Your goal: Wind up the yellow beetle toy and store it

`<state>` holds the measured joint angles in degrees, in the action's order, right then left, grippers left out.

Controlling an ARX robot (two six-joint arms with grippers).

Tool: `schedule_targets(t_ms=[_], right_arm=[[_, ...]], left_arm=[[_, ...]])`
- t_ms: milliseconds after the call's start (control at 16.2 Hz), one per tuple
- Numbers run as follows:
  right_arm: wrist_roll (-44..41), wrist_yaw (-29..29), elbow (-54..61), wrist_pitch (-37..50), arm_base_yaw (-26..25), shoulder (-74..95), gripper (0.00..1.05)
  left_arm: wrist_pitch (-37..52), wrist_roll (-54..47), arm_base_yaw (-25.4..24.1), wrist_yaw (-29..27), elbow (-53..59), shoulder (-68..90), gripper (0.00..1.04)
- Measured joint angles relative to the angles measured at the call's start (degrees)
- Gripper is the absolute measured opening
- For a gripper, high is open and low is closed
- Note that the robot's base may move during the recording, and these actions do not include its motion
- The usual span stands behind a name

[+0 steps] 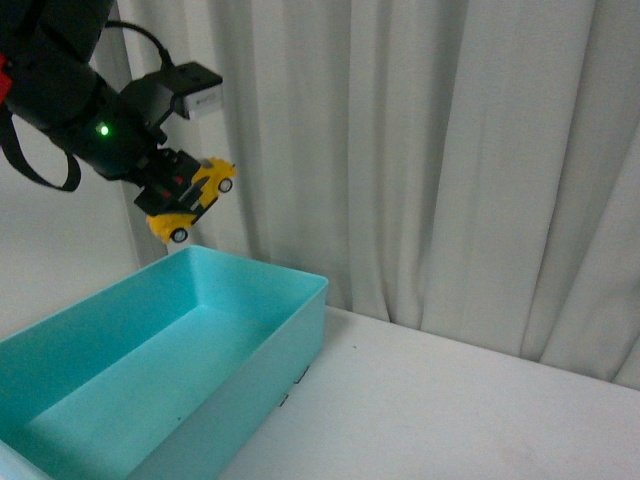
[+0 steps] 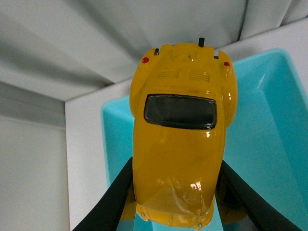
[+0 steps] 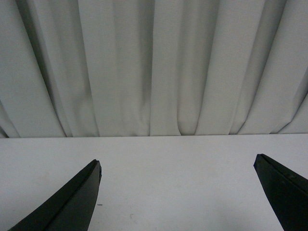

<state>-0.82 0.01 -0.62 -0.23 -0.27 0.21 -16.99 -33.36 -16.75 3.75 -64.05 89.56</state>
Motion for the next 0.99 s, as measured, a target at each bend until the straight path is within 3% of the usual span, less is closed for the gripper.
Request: schedule_targets(t_ms=[369,677,985], right_arm=[[0.0,0.0,0.0,0.0,0.0,0.0,0.98],[0.0,0.0,0.0,0.0,0.0,0.0,0.98],[0.0,0.0,0.0,0.0,0.0,0.0,0.98]], left_arm=[[6.6,1.0,-0.1,-6.5,7.5,6.8,0.40],[13.2,1.9,0.2,-8.5,8.7,11.8,0.40],[14.1,0.7,0.7,-10.1,10.6,16.3,0.40]])
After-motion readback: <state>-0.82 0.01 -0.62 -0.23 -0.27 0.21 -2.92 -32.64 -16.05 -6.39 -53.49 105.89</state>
